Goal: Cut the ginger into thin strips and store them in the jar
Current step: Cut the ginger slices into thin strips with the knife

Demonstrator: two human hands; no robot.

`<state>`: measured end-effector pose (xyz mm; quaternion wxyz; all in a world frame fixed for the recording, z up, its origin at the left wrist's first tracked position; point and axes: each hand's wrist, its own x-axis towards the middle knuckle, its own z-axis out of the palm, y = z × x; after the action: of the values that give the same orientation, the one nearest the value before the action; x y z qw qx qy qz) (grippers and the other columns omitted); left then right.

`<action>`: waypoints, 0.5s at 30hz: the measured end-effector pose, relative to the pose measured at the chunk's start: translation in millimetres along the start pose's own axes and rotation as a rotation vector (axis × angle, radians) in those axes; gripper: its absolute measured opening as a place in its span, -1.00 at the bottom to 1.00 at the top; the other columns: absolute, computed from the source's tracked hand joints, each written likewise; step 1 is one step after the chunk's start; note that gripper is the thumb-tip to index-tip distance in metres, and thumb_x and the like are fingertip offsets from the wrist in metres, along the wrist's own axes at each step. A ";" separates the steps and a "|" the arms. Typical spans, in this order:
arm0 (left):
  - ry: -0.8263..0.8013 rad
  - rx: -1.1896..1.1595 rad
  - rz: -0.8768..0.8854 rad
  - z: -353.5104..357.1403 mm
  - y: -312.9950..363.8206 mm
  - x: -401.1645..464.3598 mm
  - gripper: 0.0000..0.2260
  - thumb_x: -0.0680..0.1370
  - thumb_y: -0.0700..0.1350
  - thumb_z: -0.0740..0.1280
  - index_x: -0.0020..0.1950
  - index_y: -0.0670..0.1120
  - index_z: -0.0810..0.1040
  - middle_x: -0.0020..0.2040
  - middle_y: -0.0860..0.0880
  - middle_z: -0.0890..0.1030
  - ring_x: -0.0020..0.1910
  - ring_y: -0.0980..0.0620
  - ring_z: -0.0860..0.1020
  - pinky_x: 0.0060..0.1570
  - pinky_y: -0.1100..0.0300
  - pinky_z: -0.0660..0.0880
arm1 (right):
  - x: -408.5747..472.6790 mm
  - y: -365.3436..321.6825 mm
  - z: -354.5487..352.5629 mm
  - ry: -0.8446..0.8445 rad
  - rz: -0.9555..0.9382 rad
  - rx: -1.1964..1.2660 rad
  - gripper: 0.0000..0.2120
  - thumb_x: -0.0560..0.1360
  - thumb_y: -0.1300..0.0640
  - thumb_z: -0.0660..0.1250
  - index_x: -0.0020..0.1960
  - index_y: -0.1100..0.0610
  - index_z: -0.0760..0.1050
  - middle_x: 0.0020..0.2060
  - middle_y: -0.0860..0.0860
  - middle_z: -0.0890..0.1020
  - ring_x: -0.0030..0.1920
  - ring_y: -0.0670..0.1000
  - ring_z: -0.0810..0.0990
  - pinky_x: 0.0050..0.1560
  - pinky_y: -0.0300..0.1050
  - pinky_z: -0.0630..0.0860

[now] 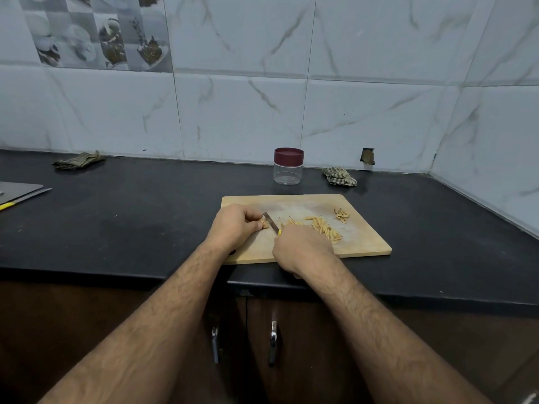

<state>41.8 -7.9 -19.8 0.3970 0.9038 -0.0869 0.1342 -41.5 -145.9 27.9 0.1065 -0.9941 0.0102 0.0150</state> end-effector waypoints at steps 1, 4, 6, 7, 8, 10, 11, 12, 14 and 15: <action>-0.005 0.017 0.010 0.0 0.6 0.0 -0.84 0.51 -0.14 0.45 0.06 0.02 0.72 0.02 0.08 0.71 0.07 0.12 0.60 0.13 0.17 0.50 | -0.6 0.0 0.1 0.004 0.000 0.000 -0.74 0.65 0.09 0.13 0.22 0.14 0.51 0.11 0.07 0.60 -0.09 0.07 0.46 -0.09 -0.08 0.39; -0.020 0.082 0.016 0.2 4.5 0.9 -0.86 0.54 -0.13 0.41 0.04 0.01 0.73 0.01 0.06 0.72 0.06 0.07 0.60 0.11 0.13 0.50 | -1.3 0.2 1.6 0.005 0.003 -0.009 -0.73 0.65 0.09 0.13 0.24 0.14 0.50 0.14 0.07 0.60 -0.08 0.07 0.44 -0.08 -0.08 0.39; -0.023 0.112 0.012 1.3 6.3 2.1 -0.87 0.54 -0.12 0.39 0.02 0.00 0.74 -0.04 0.05 0.72 0.01 0.04 0.59 0.05 0.13 0.50 | -1.3 0.6 2.6 0.008 0.003 -0.010 -0.74 0.65 0.10 0.13 0.24 0.14 0.50 0.12 0.07 0.60 -0.08 0.07 0.44 -0.09 -0.08 0.39; -0.022 0.123 0.012 1.6 7.2 2.0 -0.87 0.54 -0.12 0.39 0.00 0.00 0.74 -0.08 0.04 0.71 -0.03 0.03 0.58 0.00 0.15 0.50 | -0.9 0.4 3.1 0.010 0.003 -0.011 -0.74 0.65 0.09 0.13 0.24 0.14 0.50 0.12 0.06 0.60 -0.08 0.07 0.45 -0.10 -0.08 0.40; -0.019 0.128 0.012 1.8 7.4 1.6 -0.87 0.54 -0.11 0.39 -0.01 0.00 0.74 -0.10 0.05 0.71 -0.05 0.02 0.58 -0.04 0.15 0.48 | -0.5 0.2 3.5 0.011 0.002 -0.011 -0.74 0.65 0.09 0.13 0.24 0.14 0.49 0.11 0.06 0.60 -0.08 0.07 0.45 -0.10 -0.07 0.39; -0.012 0.122 0.003 2.5 7.0 1.5 -0.86 0.54 -0.11 0.39 0.01 0.01 0.74 -0.06 0.06 0.72 -0.01 0.04 0.59 -0.02 0.16 0.49 | 0.5 -0.4 3.4 0.014 0.000 -0.014 -0.75 0.65 0.09 0.13 0.23 0.14 0.50 0.11 0.06 0.60 -0.09 0.06 0.45 -0.11 -0.07 0.39; -0.009 0.115 -0.004 2.6 6.8 1.3 -0.85 0.54 -0.11 0.39 0.03 0.02 0.74 -0.02 0.06 0.72 0.01 0.05 0.59 0.01 0.15 0.50 | 0.5 -0.3 3.1 0.014 -0.003 -0.015 -0.75 0.66 0.09 0.13 0.23 0.14 0.50 0.12 0.06 0.60 -0.09 0.06 0.45 -0.11 -0.07 0.38; -0.009 0.111 -0.008 2.7 6.9 1.1 -0.85 0.54 -0.11 0.39 0.04 0.03 0.73 -0.01 0.07 0.72 0.03 0.05 0.59 0.02 0.15 0.50 | 0.4 -0.5 3.0 0.014 -0.003 -0.016 -0.75 0.66 0.09 0.13 0.23 0.14 0.50 0.12 0.06 0.60 -0.08 0.06 0.44 -0.10 -0.07 0.38; -0.012 0.109 -0.011 2.9 6.7 1.1 -0.84 0.54 -0.11 0.39 0.05 0.05 0.73 0.01 0.07 0.71 0.05 0.05 0.60 0.03 0.15 0.51 | 0.3 -0.5 3.5 0.015 -0.003 -0.016 -0.74 0.66 0.09 0.13 0.24 0.14 0.49 0.12 0.07 0.59 -0.08 0.07 0.44 -0.10 -0.07 0.38; -0.011 0.106 -0.012 2.9 6.7 1.0 -0.84 0.54 -0.11 0.38 0.06 0.05 0.73 0.02 0.07 0.71 0.06 0.06 0.60 0.04 0.15 0.51 | 0.1 -0.6 4.1 0.015 -0.004 -0.016 -0.74 0.66 0.09 0.13 0.24 0.14 0.50 0.12 0.07 0.60 -0.08 0.07 0.44 -0.10 -0.07 0.38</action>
<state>41.5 -14.6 -16.8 0.3490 0.9247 -0.0765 0.1313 -41.5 -144.5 24.0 0.0987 -0.9951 0.0091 0.0073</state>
